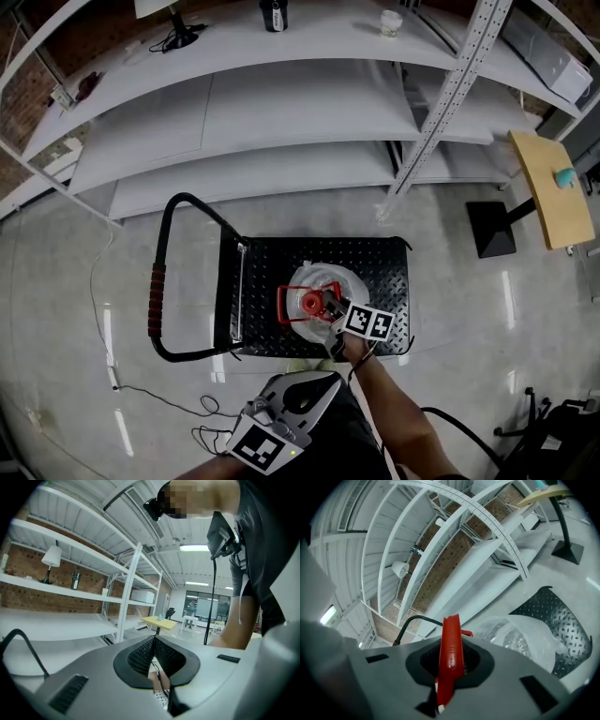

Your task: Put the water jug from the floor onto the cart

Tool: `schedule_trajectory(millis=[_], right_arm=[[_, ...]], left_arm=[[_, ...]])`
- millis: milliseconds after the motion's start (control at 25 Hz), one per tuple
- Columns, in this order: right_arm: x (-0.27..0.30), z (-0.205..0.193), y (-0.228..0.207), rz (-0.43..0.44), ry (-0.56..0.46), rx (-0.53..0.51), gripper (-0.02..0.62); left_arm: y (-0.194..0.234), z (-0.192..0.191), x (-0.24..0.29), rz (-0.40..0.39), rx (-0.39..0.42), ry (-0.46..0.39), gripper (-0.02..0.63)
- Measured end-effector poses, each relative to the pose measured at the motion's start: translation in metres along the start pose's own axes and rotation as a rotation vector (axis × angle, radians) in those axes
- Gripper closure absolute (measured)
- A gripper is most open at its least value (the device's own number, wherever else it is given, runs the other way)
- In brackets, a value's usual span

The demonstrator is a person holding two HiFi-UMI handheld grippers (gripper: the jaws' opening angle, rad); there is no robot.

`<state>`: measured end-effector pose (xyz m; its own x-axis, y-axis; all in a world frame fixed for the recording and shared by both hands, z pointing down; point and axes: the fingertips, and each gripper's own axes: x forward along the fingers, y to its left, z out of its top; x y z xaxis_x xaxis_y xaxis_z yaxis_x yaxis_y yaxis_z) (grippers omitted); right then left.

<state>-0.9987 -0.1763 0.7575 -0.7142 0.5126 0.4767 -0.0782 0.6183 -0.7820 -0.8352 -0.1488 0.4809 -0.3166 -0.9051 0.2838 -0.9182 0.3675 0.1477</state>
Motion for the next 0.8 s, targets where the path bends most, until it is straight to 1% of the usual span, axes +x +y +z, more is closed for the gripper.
schedule_trajectory(millis=[200,320,440,560,680,800], right_arm=[[0.030,0.008,-0.028,0.065,-0.015,0.052,0.572],[0.030,0.025,-0.046,0.101,-0.045,0.052,0.572],[0.020,0.048,-0.071,0.094,-0.060,0.040,0.572],[0.004,0.066,-0.104,0.089,-0.093,0.064,0.572],[-0.007,0.068,-0.126,0.164,-0.126,0.117,0.572],[-0.011,0.060,-0.134,0.209,-0.138,0.122,0.572]], left_arm=[[0.029,-0.033,0.018,-0.007,-0.016,0.002,0.603],[0.037,-0.047,0.029,-0.024,-0.026,-0.009,0.603],[0.040,-0.058,0.041,-0.048,-0.029,-0.012,0.603],[0.041,-0.068,0.051,-0.071,-0.035,-0.016,0.603],[0.039,-0.075,0.060,-0.085,-0.034,-0.013,0.603],[0.037,-0.076,0.067,-0.089,-0.034,-0.021,0.603]])
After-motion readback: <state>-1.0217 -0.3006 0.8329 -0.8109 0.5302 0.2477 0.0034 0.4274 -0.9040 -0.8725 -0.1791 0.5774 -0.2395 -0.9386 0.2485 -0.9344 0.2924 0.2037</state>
